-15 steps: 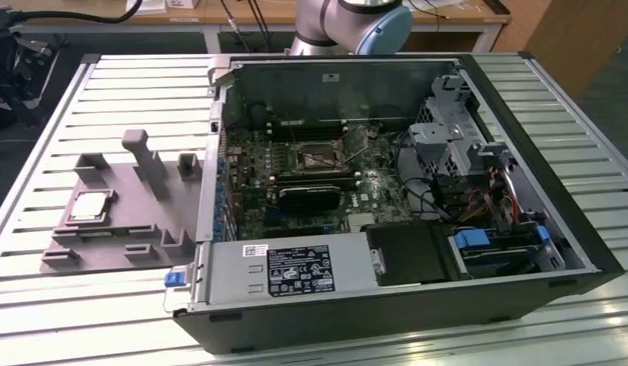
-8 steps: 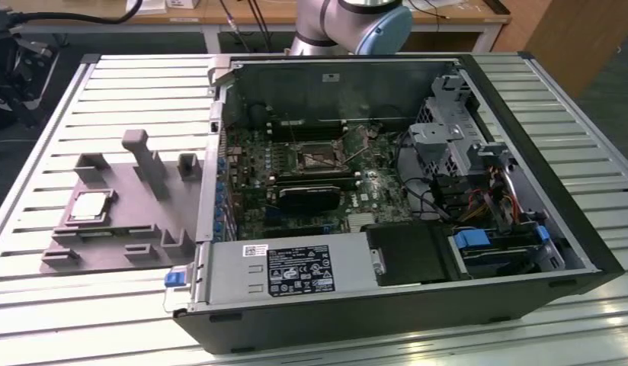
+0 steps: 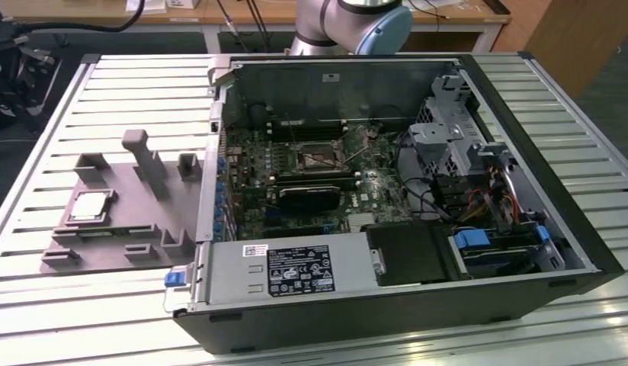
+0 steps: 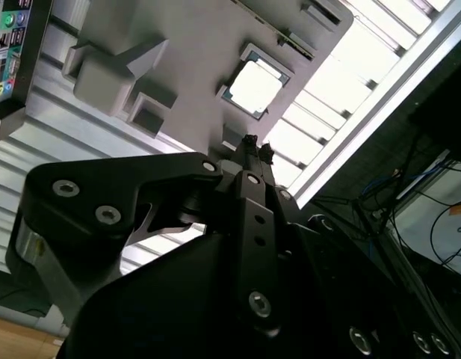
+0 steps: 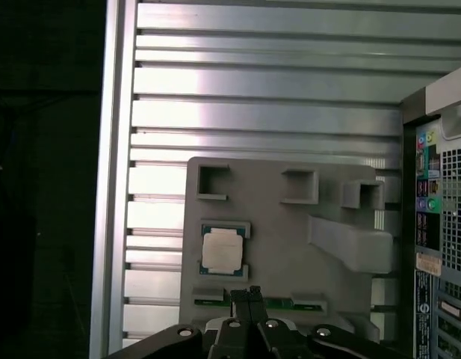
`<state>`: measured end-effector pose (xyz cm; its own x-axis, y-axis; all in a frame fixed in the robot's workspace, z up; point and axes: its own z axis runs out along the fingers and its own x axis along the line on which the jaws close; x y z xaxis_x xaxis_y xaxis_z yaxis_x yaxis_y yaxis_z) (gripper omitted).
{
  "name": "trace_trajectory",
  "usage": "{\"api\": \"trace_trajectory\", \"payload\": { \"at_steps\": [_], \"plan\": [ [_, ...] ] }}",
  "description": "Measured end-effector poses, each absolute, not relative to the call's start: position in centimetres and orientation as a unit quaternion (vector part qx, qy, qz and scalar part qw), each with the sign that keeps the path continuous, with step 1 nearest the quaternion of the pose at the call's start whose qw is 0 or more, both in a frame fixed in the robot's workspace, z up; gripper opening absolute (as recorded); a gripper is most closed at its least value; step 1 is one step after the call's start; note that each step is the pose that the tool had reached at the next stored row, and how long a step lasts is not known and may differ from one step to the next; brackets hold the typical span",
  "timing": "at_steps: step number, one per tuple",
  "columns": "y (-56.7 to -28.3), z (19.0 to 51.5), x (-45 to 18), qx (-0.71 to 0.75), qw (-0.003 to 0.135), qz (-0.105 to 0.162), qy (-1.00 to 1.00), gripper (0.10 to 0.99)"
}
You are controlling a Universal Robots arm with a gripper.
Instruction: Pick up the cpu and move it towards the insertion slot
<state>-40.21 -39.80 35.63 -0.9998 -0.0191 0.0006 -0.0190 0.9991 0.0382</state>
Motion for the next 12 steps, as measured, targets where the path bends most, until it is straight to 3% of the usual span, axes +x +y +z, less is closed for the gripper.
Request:
{"api": "trace_trajectory", "payload": {
  "at_steps": [12],
  "plan": [
    [-39.8, 33.5, -40.3, 0.01, 0.0, -0.019, -1.0, 0.102]
  ]
}}
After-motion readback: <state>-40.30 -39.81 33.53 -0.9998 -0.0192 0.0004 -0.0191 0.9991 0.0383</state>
